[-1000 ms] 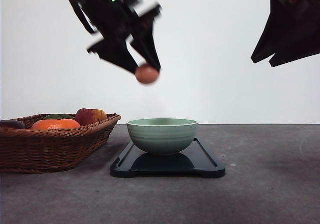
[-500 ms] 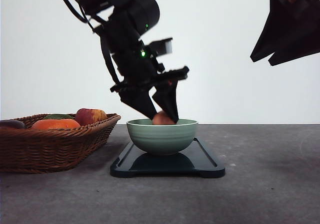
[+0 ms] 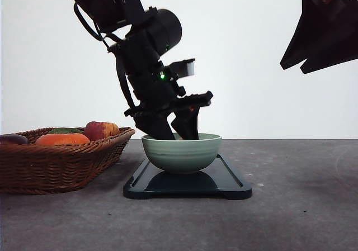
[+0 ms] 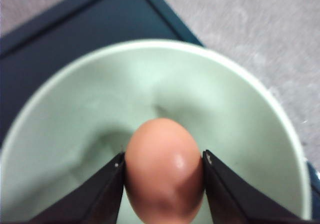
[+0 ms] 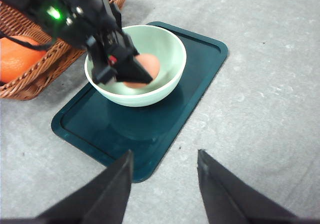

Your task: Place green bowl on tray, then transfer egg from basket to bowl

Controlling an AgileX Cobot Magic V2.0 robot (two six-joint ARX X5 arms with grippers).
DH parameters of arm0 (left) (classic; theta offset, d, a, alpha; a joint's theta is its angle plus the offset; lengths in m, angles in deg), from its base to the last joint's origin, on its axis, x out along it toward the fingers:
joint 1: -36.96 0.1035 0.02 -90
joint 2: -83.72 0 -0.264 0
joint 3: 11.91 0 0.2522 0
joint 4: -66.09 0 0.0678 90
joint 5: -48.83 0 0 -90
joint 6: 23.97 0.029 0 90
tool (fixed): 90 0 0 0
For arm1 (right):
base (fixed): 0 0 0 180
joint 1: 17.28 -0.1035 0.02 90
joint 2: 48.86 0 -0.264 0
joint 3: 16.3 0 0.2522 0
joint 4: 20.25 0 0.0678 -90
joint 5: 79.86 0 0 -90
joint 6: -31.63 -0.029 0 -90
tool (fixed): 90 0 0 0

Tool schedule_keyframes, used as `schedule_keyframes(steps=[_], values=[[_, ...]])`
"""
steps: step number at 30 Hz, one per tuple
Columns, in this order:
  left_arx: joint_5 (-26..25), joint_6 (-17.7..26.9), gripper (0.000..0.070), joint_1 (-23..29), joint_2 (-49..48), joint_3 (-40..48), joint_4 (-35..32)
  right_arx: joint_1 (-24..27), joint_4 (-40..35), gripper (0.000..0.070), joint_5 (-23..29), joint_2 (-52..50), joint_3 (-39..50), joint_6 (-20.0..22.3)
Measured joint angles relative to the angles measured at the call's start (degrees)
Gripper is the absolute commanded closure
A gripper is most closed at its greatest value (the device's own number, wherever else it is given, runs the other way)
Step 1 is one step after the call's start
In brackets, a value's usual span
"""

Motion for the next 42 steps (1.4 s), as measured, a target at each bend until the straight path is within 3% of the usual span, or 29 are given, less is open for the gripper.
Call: schedule_keyframes(steps=[2, 6, 16, 23, 28, 34, 42], values=[[0.0, 0.0, 0.0432, 0.0, 0.3, 0.0, 0.0, 0.0, 0.0, 0.0447, 0.0, 0.0, 0.0, 0.0], [0.0, -0.2, 0.0271, -0.3, 0.3, 0.0, -0.1, 0.0, 0.0, 0.0447, 0.0, 0.0, 0.0, 0.0], [0.0, -1.2, 0.0265, -0.3, -1.7, -2.8, 5.2, 0.0, 0.0, 0.0447, 0.0, 0.0, 0.0, 0.0], [0.0, -2.8, 0.0268, 0.4, -11.5, -5.2, 6.6, 0.0, 0.0, 0.0447, 0.0, 0.0, 0.0, 0.0], [0.0, -3.4, 0.0269, 2.1, -16.8, -4.9, 11.1, 0.0, 0.0, 0.0447, 0.0, 0.0, 0.0, 0.0], [-0.4, -3.5, 0.0269, 4.2, -25.2, 4.8, 8.8, 0.0, 0.0, 0.0447, 0.0, 0.0, 0.0, 0.0], [-0.5, -6.2, 0.0269, 7.6, -41.8, 24.7, 4.3, 0.0, 0.0, 0.0447, 0.0, 0.0, 0.0, 0.0]])
